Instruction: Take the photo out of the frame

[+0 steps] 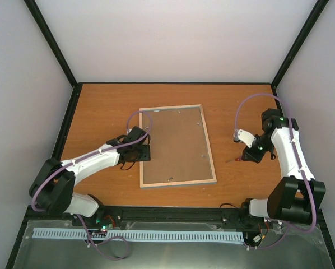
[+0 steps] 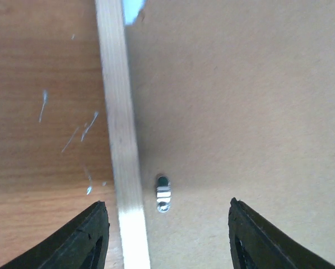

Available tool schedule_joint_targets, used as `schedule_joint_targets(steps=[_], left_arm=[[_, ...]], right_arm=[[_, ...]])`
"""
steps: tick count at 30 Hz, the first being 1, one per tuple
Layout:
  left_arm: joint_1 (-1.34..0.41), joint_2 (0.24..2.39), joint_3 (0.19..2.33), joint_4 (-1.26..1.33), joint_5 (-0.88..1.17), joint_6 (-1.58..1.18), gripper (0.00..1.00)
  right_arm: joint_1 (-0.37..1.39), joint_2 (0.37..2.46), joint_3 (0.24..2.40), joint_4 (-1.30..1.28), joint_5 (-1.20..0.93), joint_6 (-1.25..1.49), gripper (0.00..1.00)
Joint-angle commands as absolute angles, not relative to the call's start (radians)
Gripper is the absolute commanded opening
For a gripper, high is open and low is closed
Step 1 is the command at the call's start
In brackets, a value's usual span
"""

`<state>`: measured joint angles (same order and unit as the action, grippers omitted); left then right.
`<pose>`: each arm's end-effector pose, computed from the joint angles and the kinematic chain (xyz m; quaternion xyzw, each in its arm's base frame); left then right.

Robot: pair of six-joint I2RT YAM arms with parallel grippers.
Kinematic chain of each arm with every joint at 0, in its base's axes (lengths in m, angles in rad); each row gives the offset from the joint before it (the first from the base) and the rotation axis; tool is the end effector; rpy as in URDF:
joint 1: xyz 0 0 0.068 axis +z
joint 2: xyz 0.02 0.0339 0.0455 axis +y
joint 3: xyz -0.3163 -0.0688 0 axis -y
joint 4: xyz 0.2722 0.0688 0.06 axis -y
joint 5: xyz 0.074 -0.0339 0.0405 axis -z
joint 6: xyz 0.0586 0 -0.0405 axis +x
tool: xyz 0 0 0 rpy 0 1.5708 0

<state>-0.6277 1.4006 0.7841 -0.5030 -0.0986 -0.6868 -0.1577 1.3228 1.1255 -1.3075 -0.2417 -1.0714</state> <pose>0.2308 -0.1603 0.1977 -0.0398 0.9727 -0.0985 0.2063 0.2290 -0.0222 0.2950 -0.4412 0.8887 0.0796 0.0962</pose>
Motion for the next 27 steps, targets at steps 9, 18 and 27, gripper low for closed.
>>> schedule_joint_targets(steps=[9, 18, 27], left_arm=[[-0.62, 1.379, 0.81, -0.451, -0.084, -0.652, 0.6], [-0.619, 1.377, 0.806, -0.451, -0.08, -0.654, 0.59], [-0.619, 1.391, 0.792, -0.43, -0.062, -0.658, 0.6]], right_arm=[[-0.17, 1.365, 1.075, -1.508, -0.33, -1.365, 0.03], [-0.169, 1.419, 1.016, -1.506, -0.318, -1.404, 0.25], [-0.173, 1.442, 0.987, -1.454, -0.281, -1.397, 0.4]])
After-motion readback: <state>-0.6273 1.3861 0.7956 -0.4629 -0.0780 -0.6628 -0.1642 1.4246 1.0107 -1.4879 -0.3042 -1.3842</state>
